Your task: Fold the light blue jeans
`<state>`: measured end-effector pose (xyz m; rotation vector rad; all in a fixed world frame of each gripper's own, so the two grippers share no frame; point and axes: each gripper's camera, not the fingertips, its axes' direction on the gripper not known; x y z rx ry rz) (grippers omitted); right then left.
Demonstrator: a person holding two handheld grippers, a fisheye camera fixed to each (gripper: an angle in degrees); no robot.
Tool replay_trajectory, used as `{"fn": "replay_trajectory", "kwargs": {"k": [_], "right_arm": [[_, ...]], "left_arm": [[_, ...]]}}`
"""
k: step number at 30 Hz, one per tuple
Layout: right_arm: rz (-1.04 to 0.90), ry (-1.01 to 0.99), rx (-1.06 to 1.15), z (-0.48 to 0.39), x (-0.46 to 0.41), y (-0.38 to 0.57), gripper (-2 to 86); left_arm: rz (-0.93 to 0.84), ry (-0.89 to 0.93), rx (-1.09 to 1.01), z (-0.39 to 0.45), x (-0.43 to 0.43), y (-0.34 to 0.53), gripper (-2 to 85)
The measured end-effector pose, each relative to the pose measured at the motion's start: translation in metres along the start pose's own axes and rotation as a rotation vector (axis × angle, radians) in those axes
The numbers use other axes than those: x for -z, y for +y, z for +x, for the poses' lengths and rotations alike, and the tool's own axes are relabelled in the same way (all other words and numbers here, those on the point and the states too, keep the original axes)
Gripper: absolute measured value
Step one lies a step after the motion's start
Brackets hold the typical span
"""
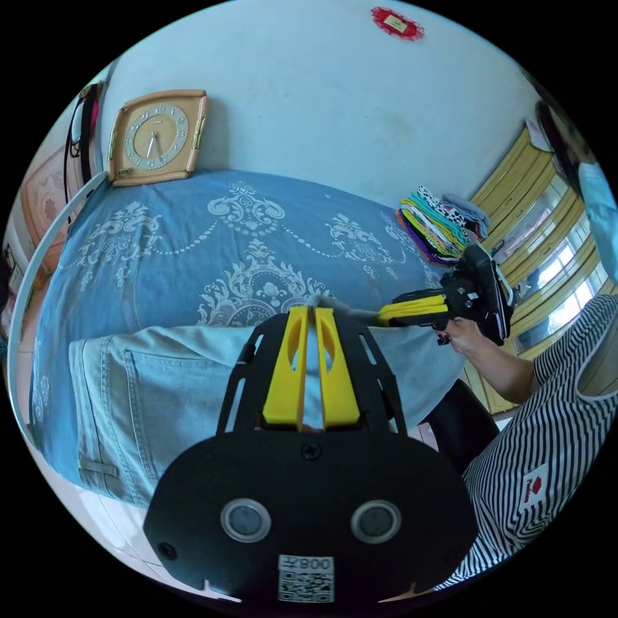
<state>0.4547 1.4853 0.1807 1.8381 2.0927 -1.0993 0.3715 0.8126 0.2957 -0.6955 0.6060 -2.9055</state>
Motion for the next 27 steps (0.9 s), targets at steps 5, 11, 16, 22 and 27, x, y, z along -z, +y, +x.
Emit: {"fn": "replay_trajectory", "kwargs": {"k": [5, 11, 16, 22, 27], "right_arm": [[0.006, 0.011, -0.052, 0.036, 0.004, -0.019, 0.5], [-0.077, -0.126, -0.164, 0.083, -0.044, -0.021, 0.3], [-0.029, -0.185, -0.287, 0.108, -0.042, -0.006, 0.2], [0.119, -0.198, -0.229, 0.069, -0.012, -0.019, 0.1], [0.051, -0.127, -0.152, 0.034, -0.046, -0.049, 0.1]], "left_arm": [[0.034, -0.031, -0.012, -0.011, -0.025, -0.034, 2.0], [-0.122, -0.051, 0.043, -0.039, -0.098, -0.06, 2.0], [-0.202, -0.05, 0.082, -0.054, -0.135, -0.061, 1.6], [-0.142, -0.111, 0.081, -0.052, -0.135, -0.067, 0.4], [-0.041, -0.079, 0.033, -0.038, -0.102, -0.061, 0.1]]}}
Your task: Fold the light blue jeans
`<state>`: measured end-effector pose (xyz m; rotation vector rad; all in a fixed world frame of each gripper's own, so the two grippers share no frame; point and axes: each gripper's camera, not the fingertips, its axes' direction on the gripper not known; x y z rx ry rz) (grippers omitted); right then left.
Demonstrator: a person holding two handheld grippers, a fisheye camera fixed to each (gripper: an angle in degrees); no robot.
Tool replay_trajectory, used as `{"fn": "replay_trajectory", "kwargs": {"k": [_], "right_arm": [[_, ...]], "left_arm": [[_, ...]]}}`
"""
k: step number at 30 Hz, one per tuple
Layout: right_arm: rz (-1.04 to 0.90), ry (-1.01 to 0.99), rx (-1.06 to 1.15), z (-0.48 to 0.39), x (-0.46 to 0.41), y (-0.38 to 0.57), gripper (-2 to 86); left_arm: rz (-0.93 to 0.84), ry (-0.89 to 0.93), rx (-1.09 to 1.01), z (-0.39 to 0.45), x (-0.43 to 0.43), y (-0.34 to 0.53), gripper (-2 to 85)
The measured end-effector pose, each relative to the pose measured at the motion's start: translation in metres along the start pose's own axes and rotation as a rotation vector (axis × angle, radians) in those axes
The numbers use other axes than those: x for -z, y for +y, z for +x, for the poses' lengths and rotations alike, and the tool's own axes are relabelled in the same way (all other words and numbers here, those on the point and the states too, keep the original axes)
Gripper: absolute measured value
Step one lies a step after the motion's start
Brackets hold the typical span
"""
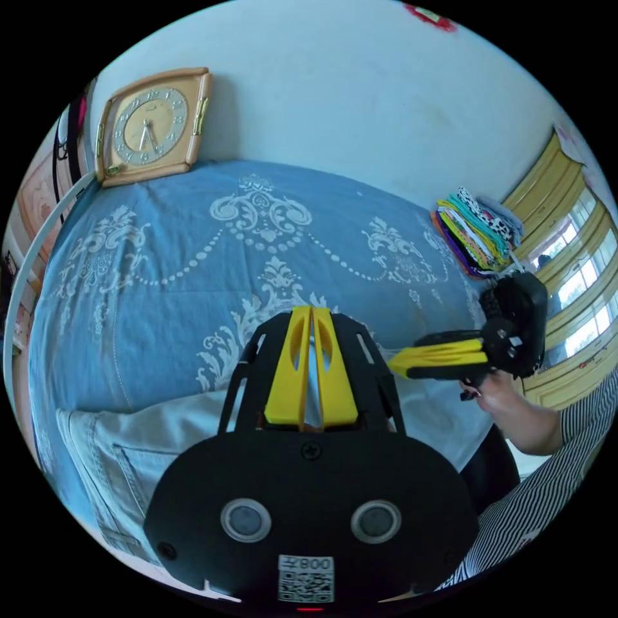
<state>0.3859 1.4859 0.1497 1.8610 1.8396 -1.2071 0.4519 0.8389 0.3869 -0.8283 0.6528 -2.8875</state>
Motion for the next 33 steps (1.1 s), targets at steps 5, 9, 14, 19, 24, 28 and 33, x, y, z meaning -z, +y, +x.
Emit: {"fn": "replay_trajectory", "kwargs": {"k": [5, 9, 14, 19, 24, 28, 33], "right_arm": [[-0.042, 0.049, -0.076, 0.006, -0.03, 0.001, 0.1], [-0.008, 0.114, -0.035, -0.01, -0.031, 0.006, 0.1], [-0.008, 0.179, 0.022, -0.029, -0.028, 0.01, 0.1], [-0.018, 0.144, -0.016, -0.029, -0.013, 0.007, 0.1], [-0.047, 0.159, -0.036, -0.031, -0.006, 0.002, 0.1], [0.056, 0.135, 0.022, -0.051, 0.016, -0.014, 0.1], [0.029, 0.13, 0.065, -0.055, -0.008, -0.064, 0.1]], "left_arm": [[-0.132, -0.026, -0.013, 0.011, -0.024, 0.027, 0.1], [-0.115, -0.027, -0.01, 0.009, -0.034, 0.027, 0.1], [-0.079, -0.116, 0.02, 0.018, -0.007, 0.043, 0.0], [0.007, -0.309, 0.149, 0.0, 0.044, 0.085, 0.1], [-0.028, -0.204, 0.294, -0.032, 0.06, 0.117, 0.1], [0.087, -0.367, 0.333, -0.026, 0.106, 0.139, 0.2], [-0.07, -0.572, 0.453, -0.04, 0.098, 0.166, 0.1]]}}
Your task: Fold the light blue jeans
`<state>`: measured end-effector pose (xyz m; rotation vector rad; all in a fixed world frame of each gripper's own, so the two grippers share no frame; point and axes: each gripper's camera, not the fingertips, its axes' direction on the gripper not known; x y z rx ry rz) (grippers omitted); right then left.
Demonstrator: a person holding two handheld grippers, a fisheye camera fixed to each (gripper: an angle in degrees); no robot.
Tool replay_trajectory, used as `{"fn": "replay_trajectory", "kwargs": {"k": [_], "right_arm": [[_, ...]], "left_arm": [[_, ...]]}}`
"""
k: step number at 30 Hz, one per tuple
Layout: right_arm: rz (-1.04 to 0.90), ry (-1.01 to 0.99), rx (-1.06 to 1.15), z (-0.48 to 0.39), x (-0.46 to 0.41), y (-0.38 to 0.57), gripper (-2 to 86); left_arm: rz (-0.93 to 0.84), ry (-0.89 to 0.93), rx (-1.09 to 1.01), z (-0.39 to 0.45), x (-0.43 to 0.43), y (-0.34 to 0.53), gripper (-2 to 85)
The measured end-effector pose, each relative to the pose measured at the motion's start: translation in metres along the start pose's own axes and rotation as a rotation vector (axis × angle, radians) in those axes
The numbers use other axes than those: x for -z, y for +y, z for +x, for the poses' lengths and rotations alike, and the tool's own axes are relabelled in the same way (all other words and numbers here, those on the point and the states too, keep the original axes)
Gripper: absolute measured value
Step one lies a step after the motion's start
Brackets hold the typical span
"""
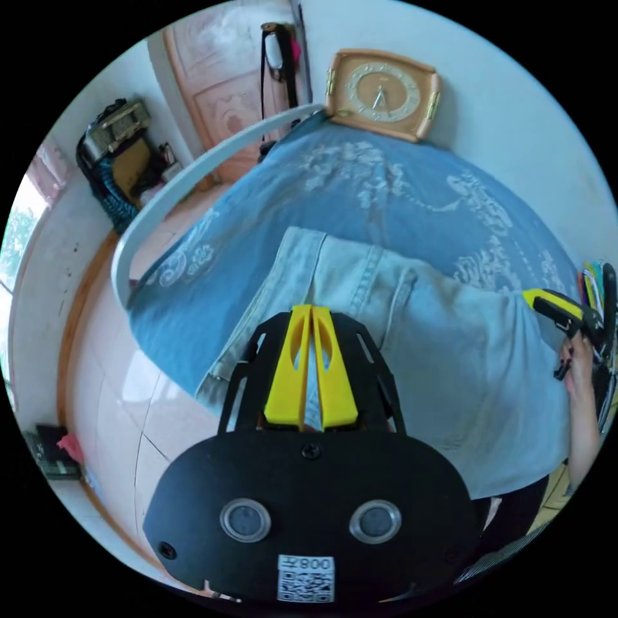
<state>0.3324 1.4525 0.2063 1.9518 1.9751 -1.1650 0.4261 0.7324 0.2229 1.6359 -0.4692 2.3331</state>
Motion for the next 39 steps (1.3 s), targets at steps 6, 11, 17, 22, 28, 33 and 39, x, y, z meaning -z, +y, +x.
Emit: {"fn": "replay_trajectory", "kwargs": {"k": [6, 11, 17, 22, 28, 33, 39], "right_arm": [[-0.092, -0.033, -0.095, 0.043, -0.019, -0.008, 0.1], [0.003, -0.022, -0.095, 0.049, 0.044, 0.029, 0.0], [-0.011, 0.026, -0.138, 0.038, 0.121, 0.144, 0.1], [-0.117, 0.061, -0.195, 0.051, 0.105, 0.196, 0.1], [-0.032, 0.081, -0.268, 0.081, 0.176, 0.22, 0.1], [-0.107, 0.03, -0.332, 0.121, 0.185, 0.256, 0.2], [-0.035, 0.11, -0.312, 0.137, 0.261, 0.308, 0.2]], "left_arm": [[-0.002, 0.109, 0.049, 0.01, -0.001, 0.015, 0.1], [0.063, 0.107, 0.037, 0.053, 0.025, 0.027, 0.2], [0.17, 0.366, -0.224, 0.166, 0.06, 0.05, 0.2], [-0.081, 0.309, -0.396, 0.271, 0.019, 0.05, 0.2], [0.006, 0.399, -0.43, 0.355, 0.056, 0.052, 0.2], [-0.022, 0.58, -0.565, 0.479, 0.059, 0.054, 0.2], [-0.063, 0.614, -0.848, 0.645, 0.06, 0.047, 0.8]]}}
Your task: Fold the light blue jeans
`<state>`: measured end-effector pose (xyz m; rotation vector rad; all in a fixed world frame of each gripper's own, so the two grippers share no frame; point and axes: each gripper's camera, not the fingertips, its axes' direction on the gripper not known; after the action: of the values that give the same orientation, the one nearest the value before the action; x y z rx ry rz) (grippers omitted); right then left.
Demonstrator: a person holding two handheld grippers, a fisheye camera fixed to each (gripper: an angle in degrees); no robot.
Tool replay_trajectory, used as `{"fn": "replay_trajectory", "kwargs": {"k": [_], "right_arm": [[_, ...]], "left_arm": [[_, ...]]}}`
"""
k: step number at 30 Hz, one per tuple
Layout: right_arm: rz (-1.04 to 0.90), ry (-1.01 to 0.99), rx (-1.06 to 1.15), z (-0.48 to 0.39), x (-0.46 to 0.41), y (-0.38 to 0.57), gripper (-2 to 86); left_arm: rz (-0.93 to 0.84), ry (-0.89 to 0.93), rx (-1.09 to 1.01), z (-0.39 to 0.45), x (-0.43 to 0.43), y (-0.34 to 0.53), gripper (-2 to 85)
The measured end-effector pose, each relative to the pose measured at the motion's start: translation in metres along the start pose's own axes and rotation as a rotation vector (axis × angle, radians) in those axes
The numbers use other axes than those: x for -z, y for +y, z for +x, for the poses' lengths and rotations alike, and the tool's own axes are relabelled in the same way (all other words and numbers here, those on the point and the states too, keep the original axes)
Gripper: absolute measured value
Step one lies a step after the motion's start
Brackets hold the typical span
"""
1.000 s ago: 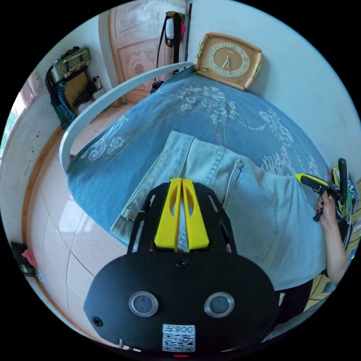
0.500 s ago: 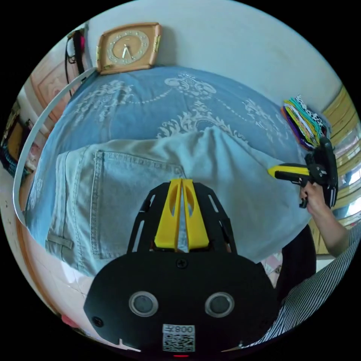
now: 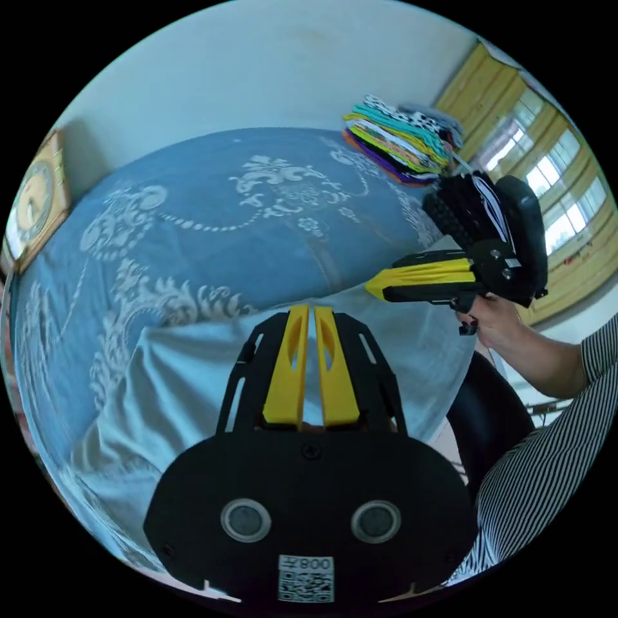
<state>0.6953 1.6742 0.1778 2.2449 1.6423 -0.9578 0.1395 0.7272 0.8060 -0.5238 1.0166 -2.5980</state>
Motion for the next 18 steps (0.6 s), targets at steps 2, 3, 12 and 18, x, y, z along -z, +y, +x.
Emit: {"fn": "replay_trajectory", "kwargs": {"k": [2, 3, 12, 18], "right_arm": [[0.025, -0.03, -0.032, 0.028, 0.026, 0.029, 0.1], [0.032, -0.037, -0.042, 0.035, 0.032, 0.036, 0.1], [-0.019, -0.066, -0.233, 0.139, 0.079, 0.128, 0.3], [0.12, -0.057, -0.508, 0.22, 0.174, 0.256, 1.5]], "left_arm": [[-0.098, 0.041, -0.08, 0.024, -0.033, -0.041, 0.8], [-0.124, 0.041, -0.09, 0.029, -0.043, -0.05, 0.7], [-0.128, -0.057, -0.076, 0.107, -0.103, -0.134, 1.0], [-0.05, 0.212, -0.191, 0.192, -0.126, -0.205, 5.1]]}}
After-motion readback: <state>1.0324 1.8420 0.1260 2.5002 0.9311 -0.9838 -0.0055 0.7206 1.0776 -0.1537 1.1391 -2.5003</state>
